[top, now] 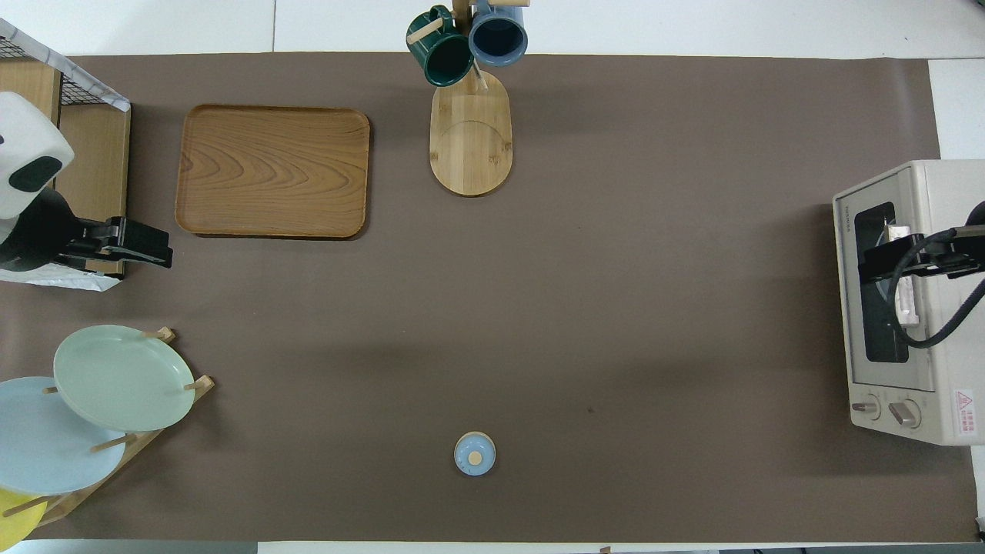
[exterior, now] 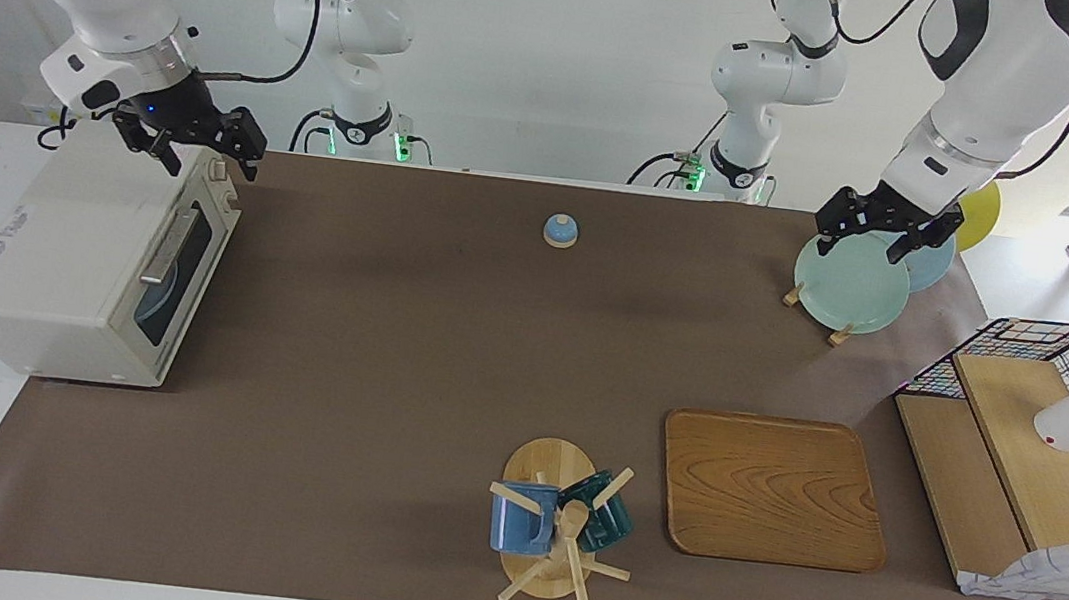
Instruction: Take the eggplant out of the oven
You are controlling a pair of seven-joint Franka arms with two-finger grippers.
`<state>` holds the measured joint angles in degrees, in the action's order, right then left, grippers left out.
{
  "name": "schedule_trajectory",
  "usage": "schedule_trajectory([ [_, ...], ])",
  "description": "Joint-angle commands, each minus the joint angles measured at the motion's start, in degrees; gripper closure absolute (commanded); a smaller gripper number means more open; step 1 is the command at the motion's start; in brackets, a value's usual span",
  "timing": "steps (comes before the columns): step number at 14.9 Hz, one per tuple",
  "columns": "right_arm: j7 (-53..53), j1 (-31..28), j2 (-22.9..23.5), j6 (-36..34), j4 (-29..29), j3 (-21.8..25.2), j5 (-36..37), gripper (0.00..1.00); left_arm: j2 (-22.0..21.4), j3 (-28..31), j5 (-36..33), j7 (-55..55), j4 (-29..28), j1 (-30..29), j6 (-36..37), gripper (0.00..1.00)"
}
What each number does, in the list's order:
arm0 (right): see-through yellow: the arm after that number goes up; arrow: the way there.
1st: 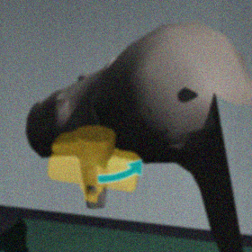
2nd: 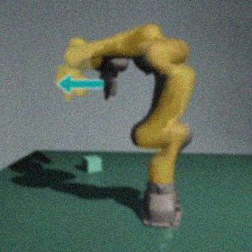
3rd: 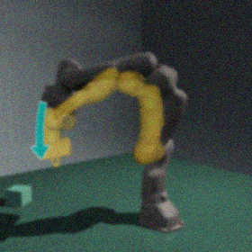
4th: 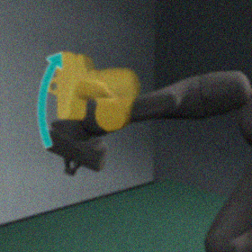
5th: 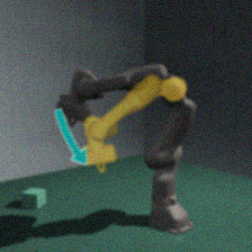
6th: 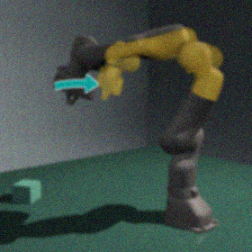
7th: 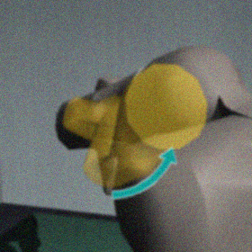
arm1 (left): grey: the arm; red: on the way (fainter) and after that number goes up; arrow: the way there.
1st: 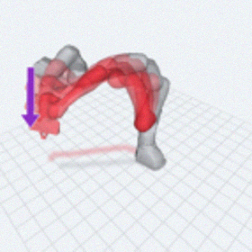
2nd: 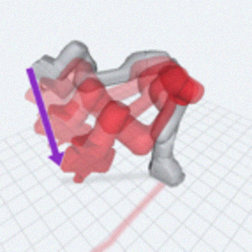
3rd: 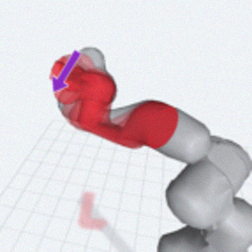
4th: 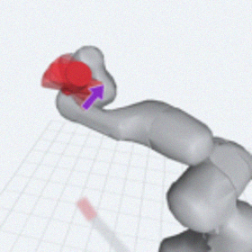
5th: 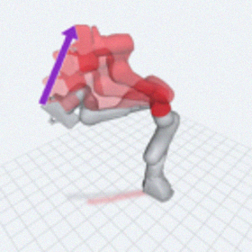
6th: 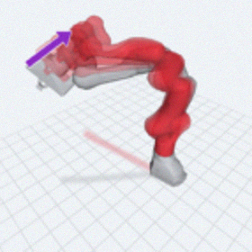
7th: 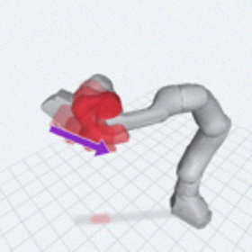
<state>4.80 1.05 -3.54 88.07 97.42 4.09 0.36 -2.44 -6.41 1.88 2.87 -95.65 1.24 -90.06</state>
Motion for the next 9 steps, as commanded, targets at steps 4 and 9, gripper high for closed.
schedule_trajectory([
  [4, -1.0, 0.0, -0.3, 0.4, -0.2, 0.0, -0.9, 0.0, -0.4, -0.4, -0.5, -0.6, 0.1, -0.5, 0.1, 0.0],
  [9, -0.4, -0.7, -0.4, 1.1, 0.5, 0.0, -0.5, 0.0, -0.4, -0.4, -0.5, -0.6, 0.1, -0.5, 0.1, 0.0],
])
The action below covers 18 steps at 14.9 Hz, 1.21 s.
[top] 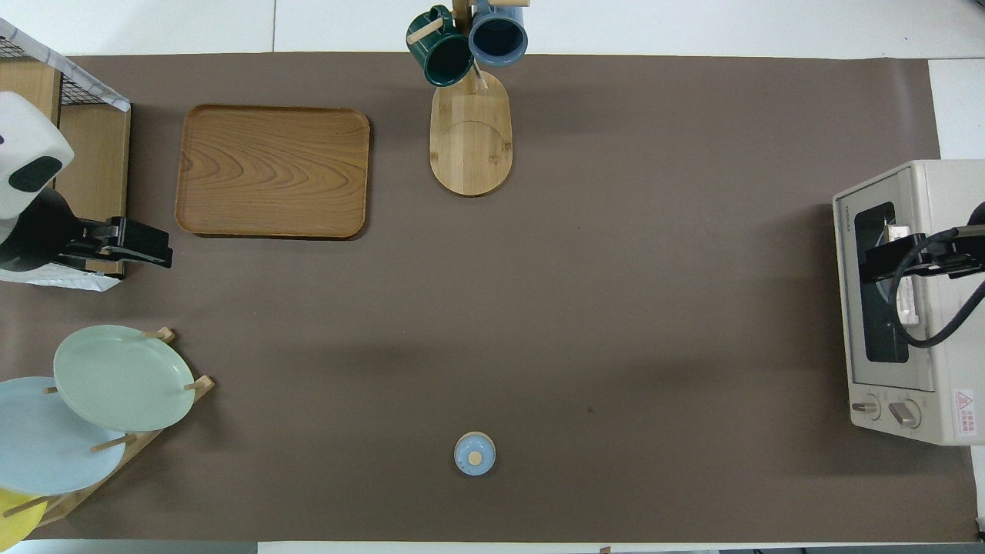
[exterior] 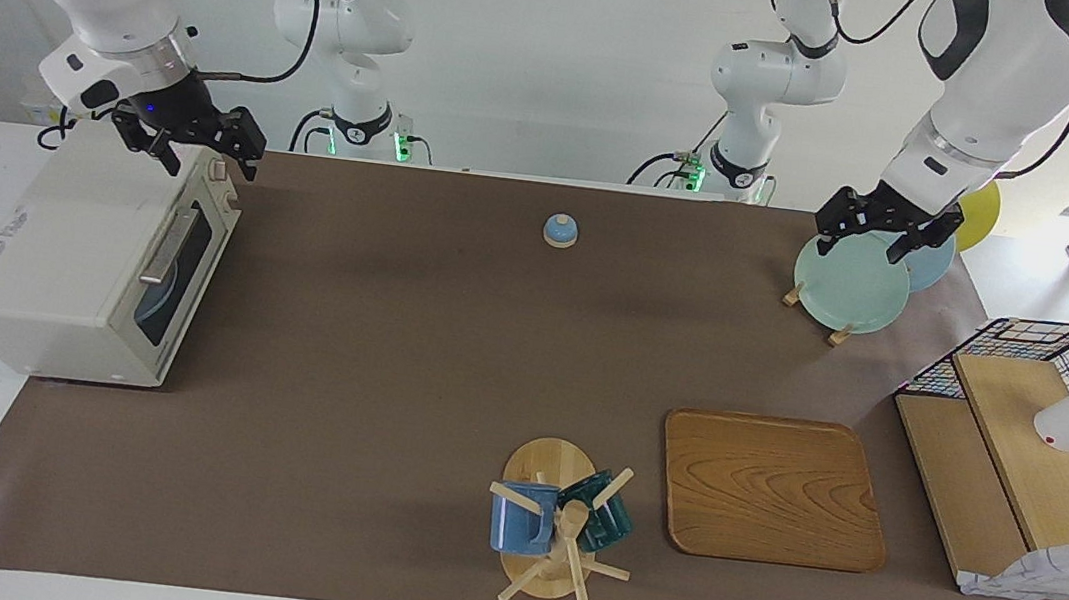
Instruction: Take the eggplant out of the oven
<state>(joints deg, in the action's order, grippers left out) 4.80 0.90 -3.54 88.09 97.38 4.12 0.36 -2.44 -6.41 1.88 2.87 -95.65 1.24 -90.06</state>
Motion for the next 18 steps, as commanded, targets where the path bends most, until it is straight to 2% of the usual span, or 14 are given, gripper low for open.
schedule_trajectory([
  [1, -0.2, -0.4, -0.6, 2.7, 1.3, 0.0, -0.5, 0.28, -0.4, -0.4, -0.5, -0.6, 0.1, -0.5, 0.1, 0.0],
  [2, -0.1, -0.3, -0.9, 3.3, 1.8, 0.0, -0.5, 0.71, -0.4, -0.4, -0.5, -0.6, 0.1, -0.5, 0.1, 0.0],
  [3, 0.8, -0.2, -1.0, 3.7, 2.5, 0.0, -0.5, 1.0, -0.4, -0.4, -0.5, -0.6, 0.1, -0.5, 0.1, 0.0],
  [5, 6.2, -0.2, -2.7, 6.8, 6.3, 0.0, -0.5, 1.0, -0.4, -0.4, -0.5, -0.6, 0.1, -0.5, 0.1, 0.0],
  [6, 6.3, -0.5, -3.2, 10.4, 8.8, 0.2, -0.5, 1.0, -0.4, -0.4, -0.5, -0.6, 0.1, -0.5, 0.1, 0.0],
  [9, 6.1, -2.6, -3.9, 12.5, 12.6, 0.3, 3.1, 1.0, -0.4, -0.4, -0.5, -0.6, 0.1, -0.5, 0.1, 0.0],
  [11, 6.1, -4.1, -3.3, 16.8, 15.2, 0.4, 4.7, 1.0, -0.4, -0.4, -0.5, -0.6, 0.1, -0.5, 0.1, 0.0],
  [13, 6.1, -5.1, -2.4, 18.2, 15.7, 0.3, 7.7, 1.0, -0.4, -0.4, -0.5, -0.6, 0.1, -0.5, 0.1, 0.0],
  [18, 6.4, -7.1, -1.1, 21.9, 17.7, 0.3, 8.2, 1.0, -0.4, -0.4, -0.5, -0.6, 0.1, -0.5, 0.1, 0.0],
])
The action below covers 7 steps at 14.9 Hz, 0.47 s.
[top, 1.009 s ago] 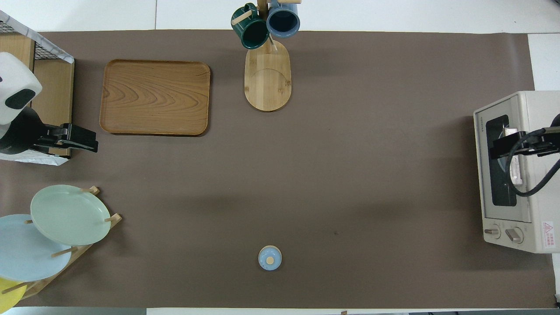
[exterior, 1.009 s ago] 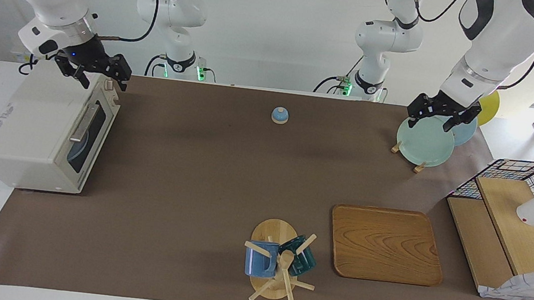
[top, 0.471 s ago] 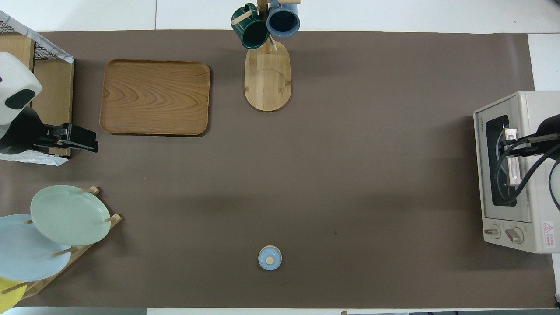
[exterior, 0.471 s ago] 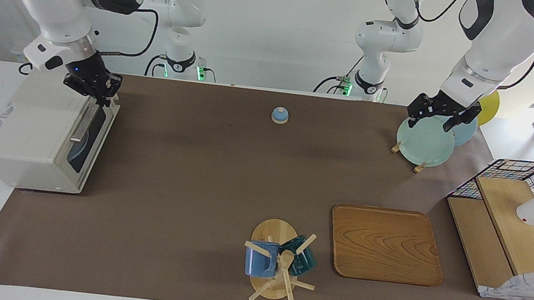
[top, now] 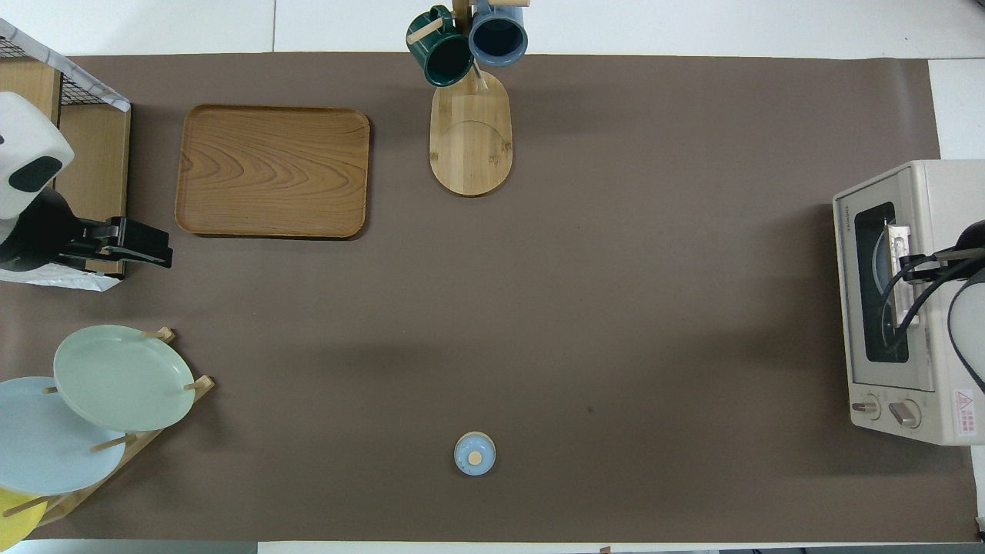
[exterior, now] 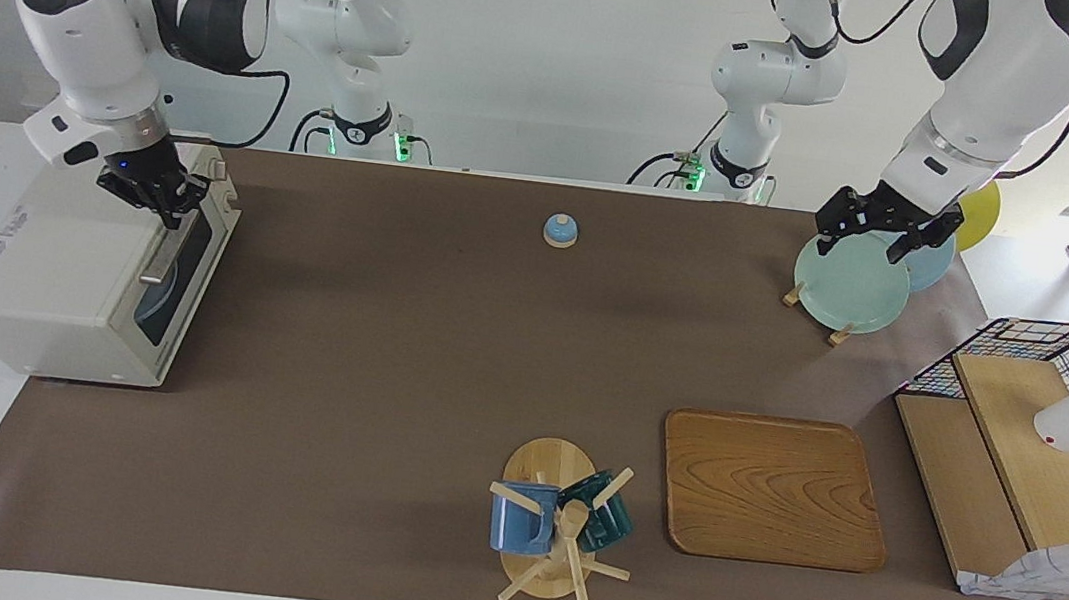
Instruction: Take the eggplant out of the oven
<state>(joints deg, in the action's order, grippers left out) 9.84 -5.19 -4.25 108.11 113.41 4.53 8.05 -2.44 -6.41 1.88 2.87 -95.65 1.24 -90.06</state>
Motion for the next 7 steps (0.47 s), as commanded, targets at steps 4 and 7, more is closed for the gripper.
schedule_trajectory([
  [4, 1.8, -1.3, -0.1, 2.8, 2.8, -0.1, 0.6, 1.0, -0.4, -0.4, -0.5, -0.6, 0.1, -0.5, 0.1, 0.0],
  [7, 2.2, -1.7, -0.1, 5.6, 5.8, -0.1, 0.6, 1.0, -0.4, -0.4, -0.5, -0.6, 0.1, -0.5, 0.1, 0.0],
])
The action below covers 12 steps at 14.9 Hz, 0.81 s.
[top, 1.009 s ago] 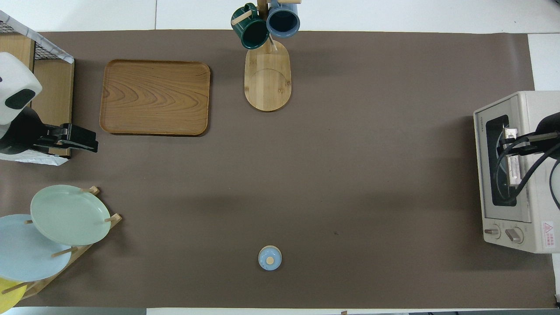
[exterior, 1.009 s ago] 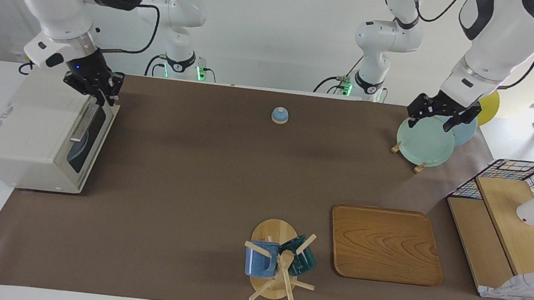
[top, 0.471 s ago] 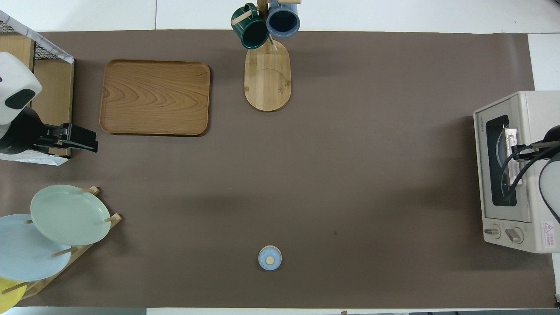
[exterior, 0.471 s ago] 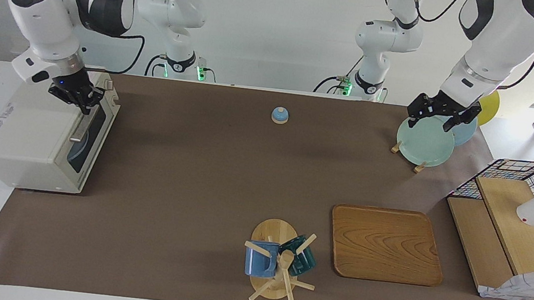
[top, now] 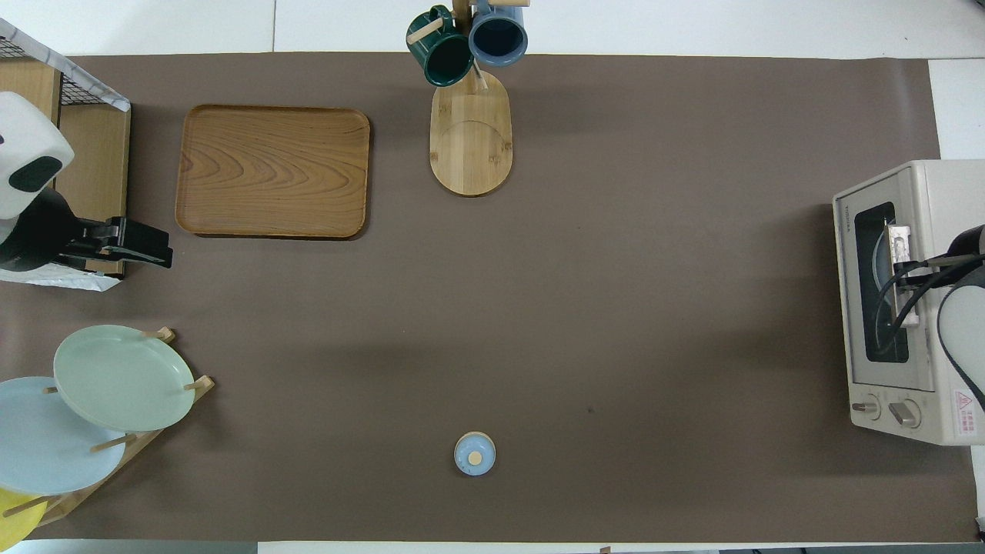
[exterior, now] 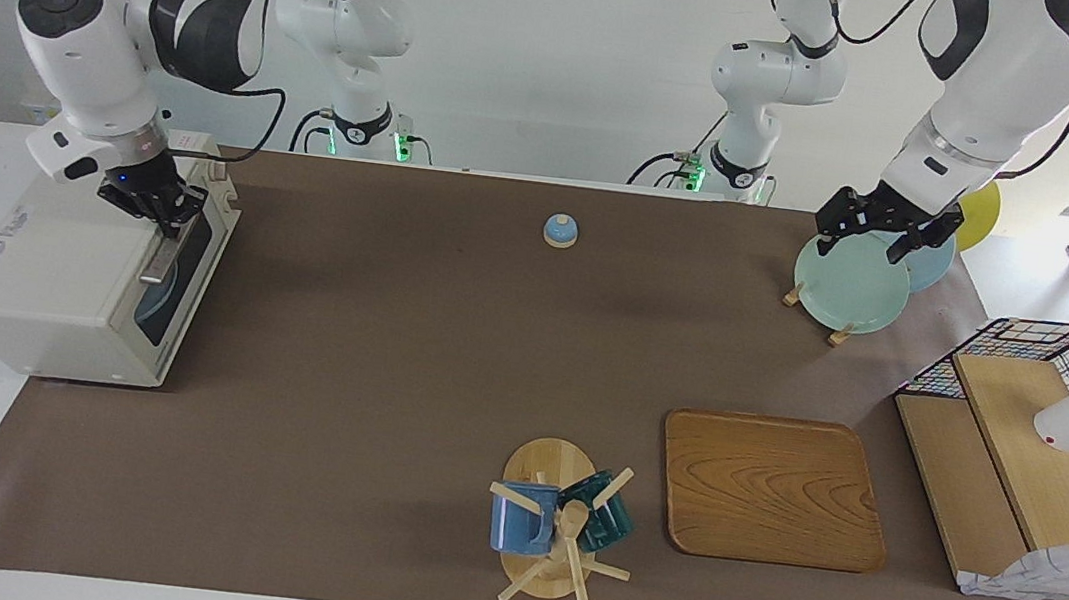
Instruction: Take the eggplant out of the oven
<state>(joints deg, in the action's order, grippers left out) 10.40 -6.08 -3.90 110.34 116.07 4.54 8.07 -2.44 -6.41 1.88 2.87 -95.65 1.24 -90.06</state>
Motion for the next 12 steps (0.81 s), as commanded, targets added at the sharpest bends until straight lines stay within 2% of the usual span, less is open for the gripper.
schedule_trajectory([
  [1, 1.7, -0.8, -0.5, 4.6, 4.0, -0.1, 0.5, 1.0, -0.4, -0.4, -0.5, -0.6, 0.1, -0.5, 0.1, 0.0],
  [5, 1.1, 1.5, 0.6, 7.1, 4.8, -0.3, 0.1, 1.0, -0.4, -0.4, -0.5, -0.6, 0.1, -0.5, 0.1, 0.0],
  [9, -0.5, 5.8, 3.8, 12.3, 5.0, -0.3, -0.3, 1.0, -0.3, -0.4, -0.5, -0.6, 0.1, -0.5, 0.1, 0.0],
  [12, -2.6, 6.4, 5.7, 15.2, 6.1, -0.4, -0.7, 1.0, -0.4, -0.4, -0.5, -0.6, 0.1, -0.5, 0.1, 0.0],
])
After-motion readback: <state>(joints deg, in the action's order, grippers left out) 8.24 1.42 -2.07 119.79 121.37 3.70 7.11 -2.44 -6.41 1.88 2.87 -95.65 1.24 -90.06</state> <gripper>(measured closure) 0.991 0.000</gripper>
